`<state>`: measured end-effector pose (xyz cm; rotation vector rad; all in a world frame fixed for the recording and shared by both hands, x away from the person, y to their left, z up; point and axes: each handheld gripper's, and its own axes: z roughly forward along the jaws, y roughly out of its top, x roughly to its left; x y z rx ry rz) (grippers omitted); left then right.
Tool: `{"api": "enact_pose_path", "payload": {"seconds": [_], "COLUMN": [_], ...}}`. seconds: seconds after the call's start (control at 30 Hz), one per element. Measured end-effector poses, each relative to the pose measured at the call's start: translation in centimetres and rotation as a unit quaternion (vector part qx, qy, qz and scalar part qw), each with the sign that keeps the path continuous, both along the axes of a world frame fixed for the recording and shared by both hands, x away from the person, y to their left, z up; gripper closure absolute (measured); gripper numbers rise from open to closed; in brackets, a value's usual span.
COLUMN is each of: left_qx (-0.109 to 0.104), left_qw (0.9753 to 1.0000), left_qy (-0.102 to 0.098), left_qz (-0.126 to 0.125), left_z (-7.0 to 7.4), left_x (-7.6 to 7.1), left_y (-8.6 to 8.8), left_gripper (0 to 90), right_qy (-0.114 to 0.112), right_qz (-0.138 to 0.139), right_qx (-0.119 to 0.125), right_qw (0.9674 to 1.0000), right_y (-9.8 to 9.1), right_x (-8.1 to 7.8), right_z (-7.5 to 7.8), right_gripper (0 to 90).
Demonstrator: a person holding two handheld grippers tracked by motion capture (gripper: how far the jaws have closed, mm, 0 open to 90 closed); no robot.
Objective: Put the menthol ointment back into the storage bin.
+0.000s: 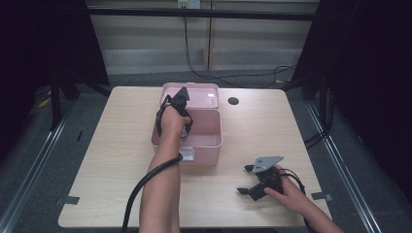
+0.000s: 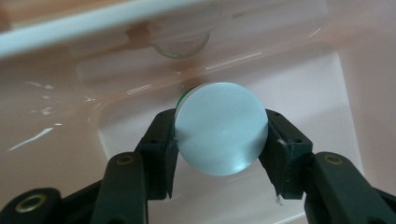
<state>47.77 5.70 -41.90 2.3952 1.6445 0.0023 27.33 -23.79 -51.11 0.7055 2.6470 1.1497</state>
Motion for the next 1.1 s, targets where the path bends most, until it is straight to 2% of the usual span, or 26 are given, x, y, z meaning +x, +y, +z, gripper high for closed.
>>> {"api": "enact_pose_path", "payload": {"seconds": [0.23, 0.37, 0.67, 1.1], "left_qx": [0.003, 0.002, 0.003, -0.002], "left_qw": [1.0000, 1.0000, 1.0000, 0.9999], "left_qy": [-0.001, -0.002, -0.002, -0.009], "left_qz": [-0.004, 0.003, -0.005, -0.006], "left_z": [-0.5, -0.7, -1.0, -1.5], "left_x": [0.1, 0.1, 0.2, 0.3], "left_y": [-0.1, 0.0, 0.0, -0.4], "left_gripper": [49.7, 49.7, 49.3, 49.1], "right_qy": [0.001, 0.001, 0.001, 0.001], "right_qz": [0.000, 0.000, 0.000, 0.000], "right_qx": [-0.001, -0.001, -0.001, -0.001], "right_qw": [1.0000, 1.0000, 1.0000, 1.0000], "right_y": [0.0, 0.0, 0.0, 0.0], "right_x": [0.0, 0.0, 0.0, 0.0], "right_z": [0.0, 0.0, 0.0, 0.0], "right_gripper": [11.0, 11.0, 11.0, 11.0]}}
